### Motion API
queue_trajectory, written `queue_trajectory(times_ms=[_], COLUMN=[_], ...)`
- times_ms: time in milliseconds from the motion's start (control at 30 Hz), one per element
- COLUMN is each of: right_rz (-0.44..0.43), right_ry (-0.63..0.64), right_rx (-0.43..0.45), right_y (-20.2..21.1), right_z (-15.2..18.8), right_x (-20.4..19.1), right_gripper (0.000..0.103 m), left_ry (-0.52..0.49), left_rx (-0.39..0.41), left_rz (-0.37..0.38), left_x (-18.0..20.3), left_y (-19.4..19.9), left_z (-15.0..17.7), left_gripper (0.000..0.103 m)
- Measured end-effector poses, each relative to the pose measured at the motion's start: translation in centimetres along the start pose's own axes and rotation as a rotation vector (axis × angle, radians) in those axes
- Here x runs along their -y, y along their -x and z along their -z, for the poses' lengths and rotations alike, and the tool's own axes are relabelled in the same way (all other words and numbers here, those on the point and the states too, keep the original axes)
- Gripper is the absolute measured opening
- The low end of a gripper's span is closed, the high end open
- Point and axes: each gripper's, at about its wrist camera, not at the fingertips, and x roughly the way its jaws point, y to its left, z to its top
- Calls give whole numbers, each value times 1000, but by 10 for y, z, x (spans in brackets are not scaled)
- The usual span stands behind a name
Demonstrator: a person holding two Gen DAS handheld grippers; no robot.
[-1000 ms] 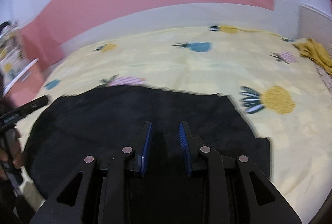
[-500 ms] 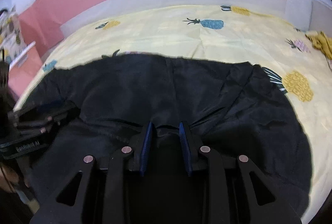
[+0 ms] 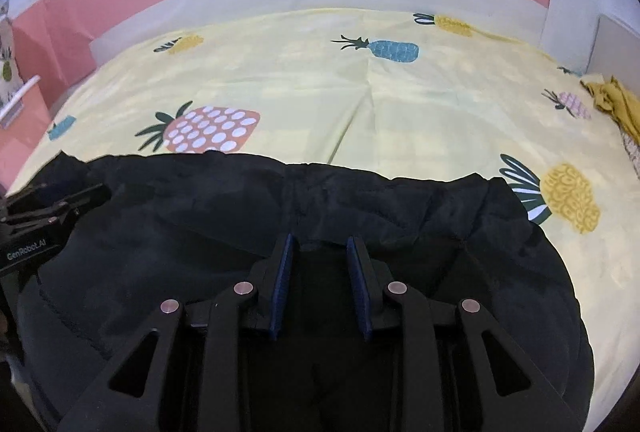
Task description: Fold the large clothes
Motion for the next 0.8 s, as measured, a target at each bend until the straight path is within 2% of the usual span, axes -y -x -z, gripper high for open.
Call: queue_trajectory(times_ms=[300, 400, 533, 633, 733, 800], right_rz=[3, -1, 20, 52, 73, 39], right_ry=[-7, -14, -8, -40, -91, -121], right_rx=[8, 14, 77, 90, 38, 29], right_y=[3, 15, 48, 60, 45, 35], right_z=[0, 0, 5, 14, 25, 29], right_x=[3, 5, 18, 43, 70, 77], right_gripper=[29, 29, 33, 33, 33, 33], left_ry=[5, 2, 16, 6, 40, 55], left_rx=[9, 9, 67, 106, 48, 46], left_rz=[0, -4, 22, -29, -71, -47], left_x=[0, -1, -16, -35, -57, -63], left_y=[7, 19, 53, 69, 53, 40], left_z=[1, -2, -2, 5, 14, 20], left_gripper=[71, 71, 71, 71, 71, 71])
